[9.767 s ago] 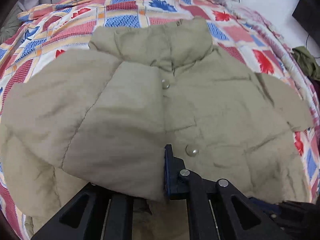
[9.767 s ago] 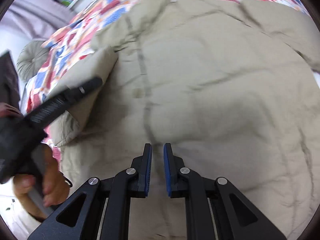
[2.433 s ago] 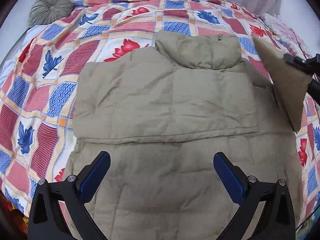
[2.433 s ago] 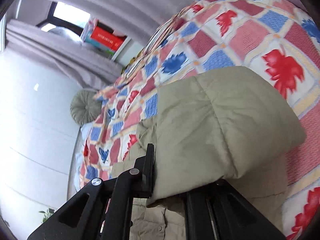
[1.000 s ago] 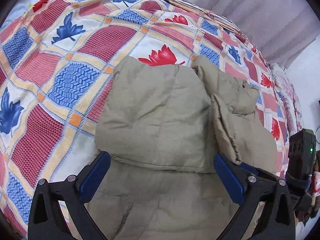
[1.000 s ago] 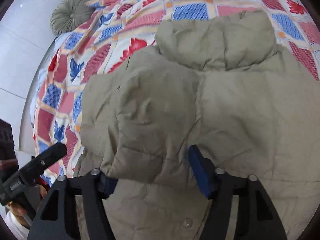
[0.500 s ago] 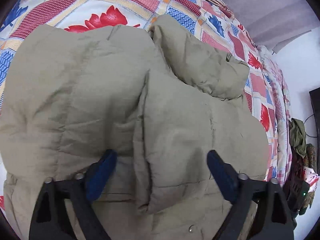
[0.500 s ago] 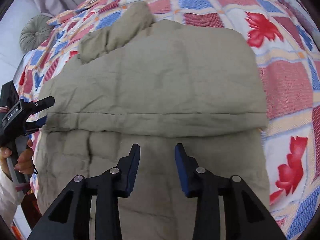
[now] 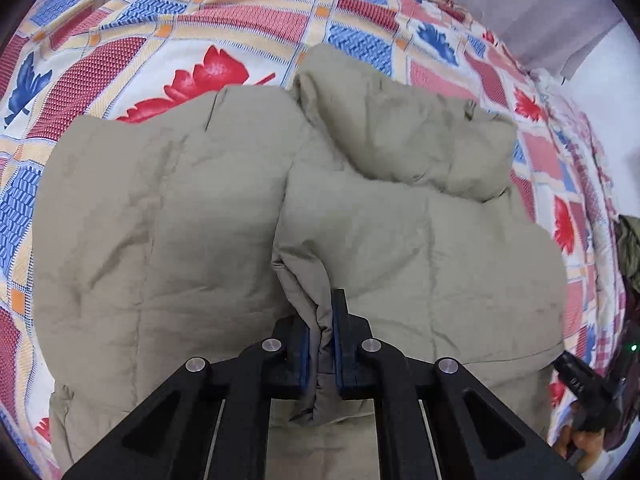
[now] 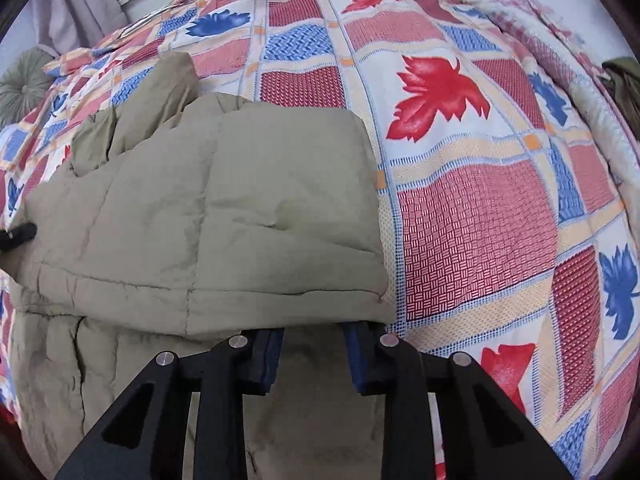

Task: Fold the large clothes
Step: 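Press the folded jacket flat with the left gripper near the collar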

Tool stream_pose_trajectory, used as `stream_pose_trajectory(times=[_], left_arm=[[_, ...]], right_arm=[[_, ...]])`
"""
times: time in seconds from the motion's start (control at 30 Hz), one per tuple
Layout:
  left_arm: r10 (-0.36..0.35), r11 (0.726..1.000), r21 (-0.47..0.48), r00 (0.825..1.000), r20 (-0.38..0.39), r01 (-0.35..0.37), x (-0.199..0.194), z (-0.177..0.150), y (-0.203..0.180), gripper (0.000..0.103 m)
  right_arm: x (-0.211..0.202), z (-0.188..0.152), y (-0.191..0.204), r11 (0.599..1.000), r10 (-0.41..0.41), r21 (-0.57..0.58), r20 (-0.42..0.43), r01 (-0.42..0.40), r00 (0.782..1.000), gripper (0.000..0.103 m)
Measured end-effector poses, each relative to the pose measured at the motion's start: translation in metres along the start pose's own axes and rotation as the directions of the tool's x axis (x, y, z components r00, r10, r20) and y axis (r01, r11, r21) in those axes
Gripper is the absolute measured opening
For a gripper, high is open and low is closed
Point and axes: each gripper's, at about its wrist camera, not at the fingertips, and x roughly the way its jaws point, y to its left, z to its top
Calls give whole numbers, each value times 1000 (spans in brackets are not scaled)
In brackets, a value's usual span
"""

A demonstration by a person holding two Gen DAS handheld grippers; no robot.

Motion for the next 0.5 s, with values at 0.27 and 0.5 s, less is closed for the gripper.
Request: stream_pose_trajectory(times=[0.27, 0.5], left_arm=[[66, 996, 59, 998, 16, -67, -8, -9, 3, 11], [131, 989, 66, 989, 65, -136, -42, 2, 19, 11]], right_arm=[[22, -9, 9, 999, -32, -29, -16, 31, 999, 28], [-1, -8, 7, 999, 27, -36, -80, -30, 996, 38]])
